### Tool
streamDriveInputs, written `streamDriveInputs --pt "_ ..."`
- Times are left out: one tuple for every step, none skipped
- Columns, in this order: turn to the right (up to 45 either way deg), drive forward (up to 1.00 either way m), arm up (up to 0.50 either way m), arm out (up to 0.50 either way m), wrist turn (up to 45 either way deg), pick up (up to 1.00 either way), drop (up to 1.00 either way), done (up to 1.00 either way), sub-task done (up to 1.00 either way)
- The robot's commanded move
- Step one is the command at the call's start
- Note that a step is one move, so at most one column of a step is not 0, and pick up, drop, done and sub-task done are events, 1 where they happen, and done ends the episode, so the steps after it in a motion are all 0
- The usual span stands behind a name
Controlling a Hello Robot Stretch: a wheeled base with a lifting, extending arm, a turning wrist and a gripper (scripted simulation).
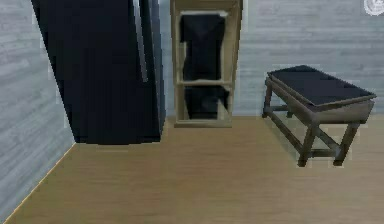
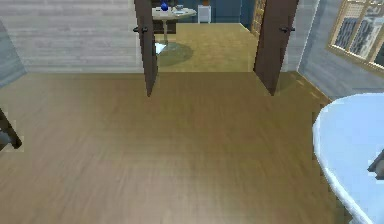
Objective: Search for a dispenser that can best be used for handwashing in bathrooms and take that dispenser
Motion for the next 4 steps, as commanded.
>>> streamDriveInputs --pt "0.0 0.05 0.00 0.00 0.0 0.00 0.00 0.00 0.00" --pt "-45.0 0.00 0.00 0.00 0.0 0.00 0.00 0.00 0.00" --pt "-42.0 0.00 0.00 0.00 0.0 0.00 0.00 0.00 0.00" --pt "0.0 0.25 0.00 0.00 0.0 0.00 0.00 0.00 0.00"
